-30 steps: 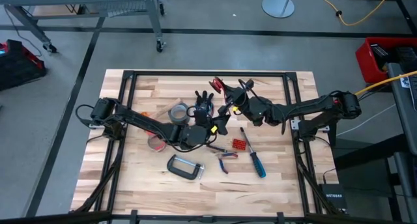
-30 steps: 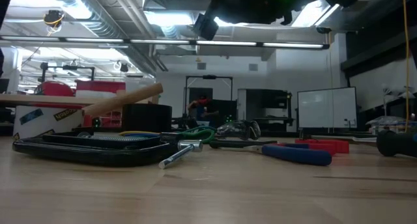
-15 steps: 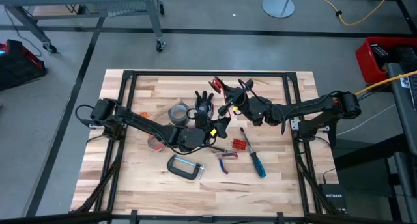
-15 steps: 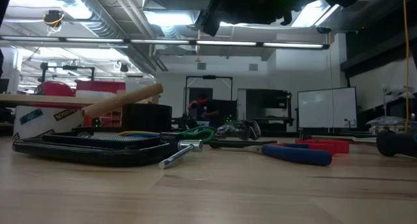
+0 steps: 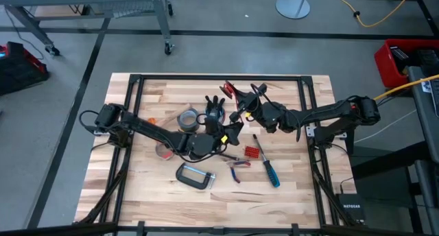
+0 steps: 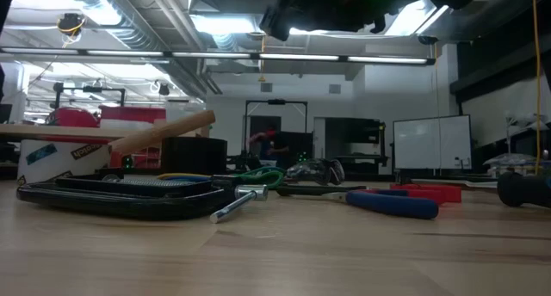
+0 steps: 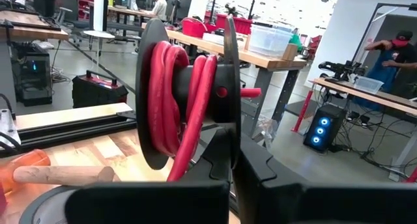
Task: Coil cords
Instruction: Coil the red wire onto a black spool
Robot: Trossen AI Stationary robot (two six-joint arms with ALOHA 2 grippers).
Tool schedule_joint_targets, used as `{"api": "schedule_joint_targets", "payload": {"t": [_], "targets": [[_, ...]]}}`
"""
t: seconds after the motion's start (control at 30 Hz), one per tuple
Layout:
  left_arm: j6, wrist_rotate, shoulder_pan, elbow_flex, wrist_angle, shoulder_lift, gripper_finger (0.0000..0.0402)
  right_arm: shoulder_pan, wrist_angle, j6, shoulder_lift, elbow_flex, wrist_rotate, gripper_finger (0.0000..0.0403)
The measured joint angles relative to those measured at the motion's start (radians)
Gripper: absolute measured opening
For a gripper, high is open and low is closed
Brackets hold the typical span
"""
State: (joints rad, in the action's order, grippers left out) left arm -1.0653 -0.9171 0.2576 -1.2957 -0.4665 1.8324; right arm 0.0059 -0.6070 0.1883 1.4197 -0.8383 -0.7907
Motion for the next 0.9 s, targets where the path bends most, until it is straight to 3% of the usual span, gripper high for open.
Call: {"api": "schedule_joint_targets", "payload": {"t": [0.7,0.9], "targets": [[-0.005,-0.004,-0.025,0.000,0.005,0.000,0.0119,0.001,-0.043,-0.030,0.000,0.000,0.033,0.0001],[-0.006,-0.024,-0.032,0.000,0.009,0.000,0.0091,0.000,-0.060,-0.034,0.005,0.000,0.015,0.0001]]}}
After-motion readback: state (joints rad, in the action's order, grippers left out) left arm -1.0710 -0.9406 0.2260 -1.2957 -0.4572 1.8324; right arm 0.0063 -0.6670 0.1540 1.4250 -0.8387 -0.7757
